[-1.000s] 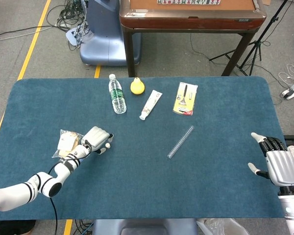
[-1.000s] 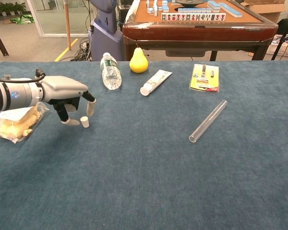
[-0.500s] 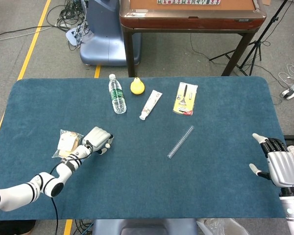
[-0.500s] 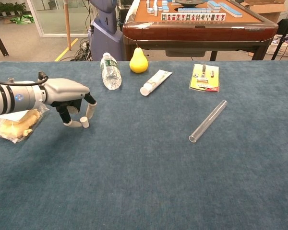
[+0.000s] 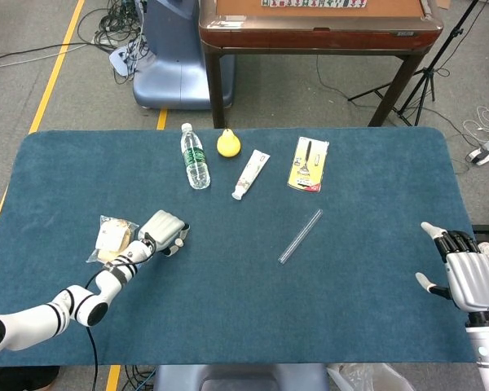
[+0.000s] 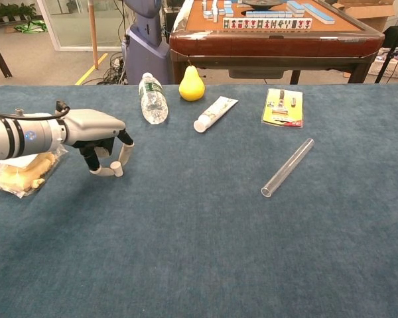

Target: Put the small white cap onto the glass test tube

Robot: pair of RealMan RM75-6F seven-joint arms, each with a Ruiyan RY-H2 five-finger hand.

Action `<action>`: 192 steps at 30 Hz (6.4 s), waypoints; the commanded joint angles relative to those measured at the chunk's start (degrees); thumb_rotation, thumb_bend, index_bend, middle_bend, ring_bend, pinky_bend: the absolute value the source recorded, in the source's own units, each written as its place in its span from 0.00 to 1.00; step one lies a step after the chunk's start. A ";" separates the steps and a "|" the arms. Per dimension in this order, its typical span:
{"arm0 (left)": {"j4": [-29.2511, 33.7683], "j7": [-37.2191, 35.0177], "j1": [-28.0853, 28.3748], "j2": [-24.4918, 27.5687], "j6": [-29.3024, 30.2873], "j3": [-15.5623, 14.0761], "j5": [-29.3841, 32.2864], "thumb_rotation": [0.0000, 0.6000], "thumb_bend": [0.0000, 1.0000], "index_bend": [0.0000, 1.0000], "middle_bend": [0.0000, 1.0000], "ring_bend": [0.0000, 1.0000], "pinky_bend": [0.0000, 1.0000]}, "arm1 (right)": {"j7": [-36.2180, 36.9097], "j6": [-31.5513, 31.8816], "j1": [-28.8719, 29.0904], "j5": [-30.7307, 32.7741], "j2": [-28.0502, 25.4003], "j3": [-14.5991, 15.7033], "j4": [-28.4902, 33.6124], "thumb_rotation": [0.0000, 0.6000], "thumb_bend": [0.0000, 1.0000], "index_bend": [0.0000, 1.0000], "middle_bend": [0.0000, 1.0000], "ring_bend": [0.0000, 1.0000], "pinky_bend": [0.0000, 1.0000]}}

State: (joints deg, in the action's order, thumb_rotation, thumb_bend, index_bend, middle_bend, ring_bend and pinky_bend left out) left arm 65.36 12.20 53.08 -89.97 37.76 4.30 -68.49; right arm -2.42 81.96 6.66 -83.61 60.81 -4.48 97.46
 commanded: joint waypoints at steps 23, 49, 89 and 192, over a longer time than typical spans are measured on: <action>8.33 -4.76 -3.20 6.73 6.25 2.06 -2.62 1.00 0.31 0.53 1.00 1.00 1.00 | -2.34 -9.39 7.13 -2.40 -1.38 -0.83 1.51 1.00 0.18 0.21 0.33 0.30 0.35; 23.50 3.01 -7.14 16.75 10.88 1.71 2.65 1.00 0.31 0.53 1.00 1.00 1.00 | -0.54 -39.96 33.58 -4.95 12.60 -1.26 -15.59 1.00 0.19 0.39 0.93 1.00 1.00; 23.30 2.89 -7.78 17.18 10.44 1.59 4.17 1.00 0.31 0.53 1.00 1.00 1.00 | 2.50 -44.40 42.25 -2.55 27.67 2.23 -34.50 1.00 0.29 0.44 0.95 1.00 1.00; 28.60 -6.44 -3.04 18.95 17.88 11.75 -3.31 1.00 0.33 0.55 1.00 1.00 1.00 | 8.23 -37.69 55.00 35.37 46.76 -23.66 -30.42 1.00 0.78 0.92 1.00 1.00 1.00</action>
State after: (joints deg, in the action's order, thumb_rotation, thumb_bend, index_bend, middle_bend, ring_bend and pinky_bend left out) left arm 93.98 5.72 50.00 -70.97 55.66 16.04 -71.85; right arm 5.81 44.27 61.66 -48.24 107.56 -28.13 67.04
